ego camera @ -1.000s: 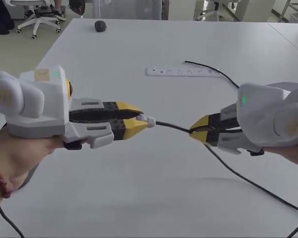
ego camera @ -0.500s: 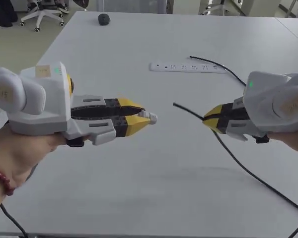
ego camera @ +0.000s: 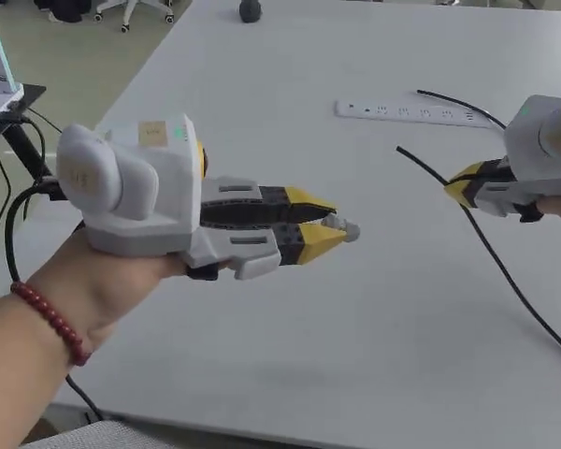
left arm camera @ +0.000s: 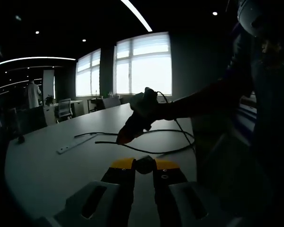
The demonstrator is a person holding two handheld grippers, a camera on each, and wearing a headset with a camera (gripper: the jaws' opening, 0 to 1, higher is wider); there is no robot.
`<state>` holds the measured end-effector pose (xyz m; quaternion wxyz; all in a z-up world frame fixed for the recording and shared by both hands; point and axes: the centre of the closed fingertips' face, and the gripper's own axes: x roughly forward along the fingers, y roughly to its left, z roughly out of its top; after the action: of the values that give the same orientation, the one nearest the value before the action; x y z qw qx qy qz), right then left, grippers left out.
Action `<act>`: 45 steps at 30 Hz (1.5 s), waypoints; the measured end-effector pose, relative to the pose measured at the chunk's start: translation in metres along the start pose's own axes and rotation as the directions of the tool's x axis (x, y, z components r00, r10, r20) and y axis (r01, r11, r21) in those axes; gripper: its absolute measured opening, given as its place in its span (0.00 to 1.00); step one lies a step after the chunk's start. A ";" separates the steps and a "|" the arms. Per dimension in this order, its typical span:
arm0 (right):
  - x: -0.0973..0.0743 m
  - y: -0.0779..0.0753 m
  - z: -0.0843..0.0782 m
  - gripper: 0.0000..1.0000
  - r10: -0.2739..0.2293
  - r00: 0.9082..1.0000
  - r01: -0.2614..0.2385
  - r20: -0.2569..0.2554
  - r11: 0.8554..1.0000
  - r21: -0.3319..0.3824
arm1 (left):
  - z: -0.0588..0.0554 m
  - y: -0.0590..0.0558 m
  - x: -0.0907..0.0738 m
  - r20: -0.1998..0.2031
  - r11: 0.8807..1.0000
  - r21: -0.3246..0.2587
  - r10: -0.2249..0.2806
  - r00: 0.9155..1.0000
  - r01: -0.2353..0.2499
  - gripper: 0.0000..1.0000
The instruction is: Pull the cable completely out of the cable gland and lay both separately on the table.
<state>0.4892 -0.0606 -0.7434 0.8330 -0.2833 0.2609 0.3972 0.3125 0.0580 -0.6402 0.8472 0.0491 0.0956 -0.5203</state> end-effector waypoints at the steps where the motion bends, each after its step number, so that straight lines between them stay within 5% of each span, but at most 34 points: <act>1: 0.006 -0.004 -0.003 0.00 -0.008 1.000 0.009 -0.013 1.000 0.007 | 0.000 0.000 0.000 0.003 1.000 -0.001 0.000 1.000 0.000 0.15; 10: 0.059 -0.023 -0.024 0.00 -0.009 0.995 0.017 -0.104 0.997 0.080 | -0.011 0.000 0.004 -0.020 1.000 0.005 -0.005 1.000 0.005 0.15; 22: 0.080 -0.024 -0.036 0.00 0.012 0.990 0.004 -0.143 0.994 0.106 | -0.016 0.010 0.007 -0.016 1.000 -0.008 -0.001 1.000 0.001 0.15; 28: 0.076 -0.023 -0.036 0.01 0.008 0.991 0.006 -0.135 0.995 0.099 | -0.017 0.008 0.010 -0.015 1.000 -0.011 -0.005 1.000 0.005 0.15; 35: 0.066 -0.024 -0.027 0.19 -0.007 0.995 0.019 -0.102 0.993 0.115 | -0.015 0.006 0.011 -0.012 1.000 -0.010 -0.009 1.000 0.009 0.15; 45: 0.040 -0.014 -0.006 0.31 -0.020 1.000 0.023 -0.021 0.990 0.139 | -0.012 0.004 0.007 0.000 1.000 -0.013 0.002 1.000 -0.002 0.15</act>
<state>0.5212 -0.0510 -0.7701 0.8524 -0.2310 0.2931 0.3663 0.3181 0.0556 -0.6538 0.8480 0.0437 0.0988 -0.5188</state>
